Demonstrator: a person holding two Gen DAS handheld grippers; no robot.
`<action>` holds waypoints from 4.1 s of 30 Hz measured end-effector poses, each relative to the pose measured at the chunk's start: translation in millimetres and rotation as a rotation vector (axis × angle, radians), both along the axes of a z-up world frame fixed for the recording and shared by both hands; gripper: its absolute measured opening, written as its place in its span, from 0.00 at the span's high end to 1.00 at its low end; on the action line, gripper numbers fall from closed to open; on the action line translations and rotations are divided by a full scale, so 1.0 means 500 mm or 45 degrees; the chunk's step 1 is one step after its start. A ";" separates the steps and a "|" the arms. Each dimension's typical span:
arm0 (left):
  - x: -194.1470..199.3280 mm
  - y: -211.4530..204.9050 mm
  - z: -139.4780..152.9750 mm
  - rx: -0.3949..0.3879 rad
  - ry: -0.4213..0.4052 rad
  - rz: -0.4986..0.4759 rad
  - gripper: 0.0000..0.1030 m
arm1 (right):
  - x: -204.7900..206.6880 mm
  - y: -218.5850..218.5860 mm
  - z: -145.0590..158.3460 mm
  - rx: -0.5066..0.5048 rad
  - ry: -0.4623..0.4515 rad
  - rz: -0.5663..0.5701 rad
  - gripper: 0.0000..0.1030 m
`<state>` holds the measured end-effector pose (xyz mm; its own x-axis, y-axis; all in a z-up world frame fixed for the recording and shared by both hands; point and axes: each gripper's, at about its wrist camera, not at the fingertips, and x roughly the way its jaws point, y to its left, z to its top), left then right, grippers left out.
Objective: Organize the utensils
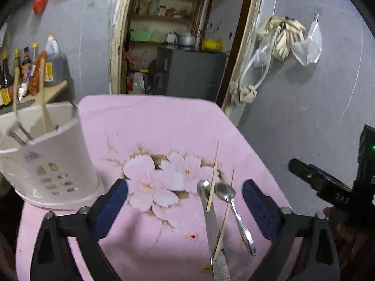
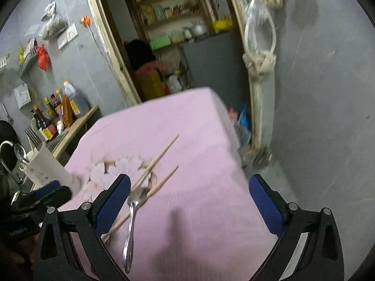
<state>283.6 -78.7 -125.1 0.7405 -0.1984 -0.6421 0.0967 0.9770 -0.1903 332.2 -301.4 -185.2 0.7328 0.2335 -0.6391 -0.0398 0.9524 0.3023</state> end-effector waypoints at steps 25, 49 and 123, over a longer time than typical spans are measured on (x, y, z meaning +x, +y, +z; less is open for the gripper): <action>0.141 -0.012 -0.137 -0.194 0.321 -0.121 0.80 | 0.108 0.088 -0.094 0.105 0.201 0.225 0.71; 0.165 -0.039 -0.135 -0.155 0.359 -0.221 0.93 | 0.136 0.115 -0.090 0.070 0.271 0.294 0.91; 0.120 -0.016 -0.120 -0.141 0.426 -0.108 0.95 | 0.168 0.177 -0.085 -0.100 0.522 0.234 0.77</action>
